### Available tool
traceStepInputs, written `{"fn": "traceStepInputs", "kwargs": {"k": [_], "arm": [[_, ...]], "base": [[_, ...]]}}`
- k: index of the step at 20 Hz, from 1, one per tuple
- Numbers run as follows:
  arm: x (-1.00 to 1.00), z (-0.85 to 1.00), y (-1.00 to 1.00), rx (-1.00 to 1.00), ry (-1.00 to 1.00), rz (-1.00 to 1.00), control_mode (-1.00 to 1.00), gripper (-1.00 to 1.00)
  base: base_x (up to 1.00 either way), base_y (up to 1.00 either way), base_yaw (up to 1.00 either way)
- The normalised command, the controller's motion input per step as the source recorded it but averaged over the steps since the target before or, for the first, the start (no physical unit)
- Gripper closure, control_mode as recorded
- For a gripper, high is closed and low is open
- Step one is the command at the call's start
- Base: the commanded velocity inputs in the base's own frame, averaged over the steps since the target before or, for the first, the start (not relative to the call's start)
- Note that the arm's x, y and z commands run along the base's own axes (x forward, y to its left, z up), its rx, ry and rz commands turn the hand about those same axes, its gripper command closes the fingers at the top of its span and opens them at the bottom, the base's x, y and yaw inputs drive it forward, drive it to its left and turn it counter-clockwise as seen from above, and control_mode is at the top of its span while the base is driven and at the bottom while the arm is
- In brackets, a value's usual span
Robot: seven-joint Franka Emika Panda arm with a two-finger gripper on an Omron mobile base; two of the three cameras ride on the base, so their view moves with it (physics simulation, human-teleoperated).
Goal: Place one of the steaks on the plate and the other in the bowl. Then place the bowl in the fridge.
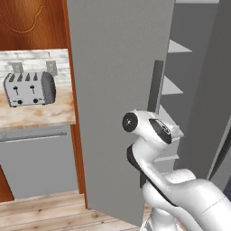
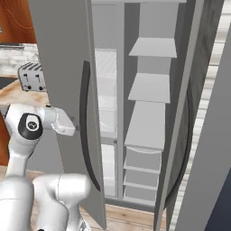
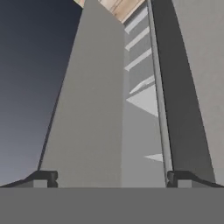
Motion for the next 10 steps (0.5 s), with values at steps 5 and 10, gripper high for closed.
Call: {"fn": "traceStepInputs", "kwargs": {"k": [5,10], "arm": [[-0.66,0.16,-0.82,0.51,-0.1,-0.03,-1.0,-1.0],[-0.35,0.02,-0.52,0.68,-0.18,0.0,-1.0,-1.0]], "base": [[0.0,0.0,0.0],[0.0,0.0,0.0]]}}
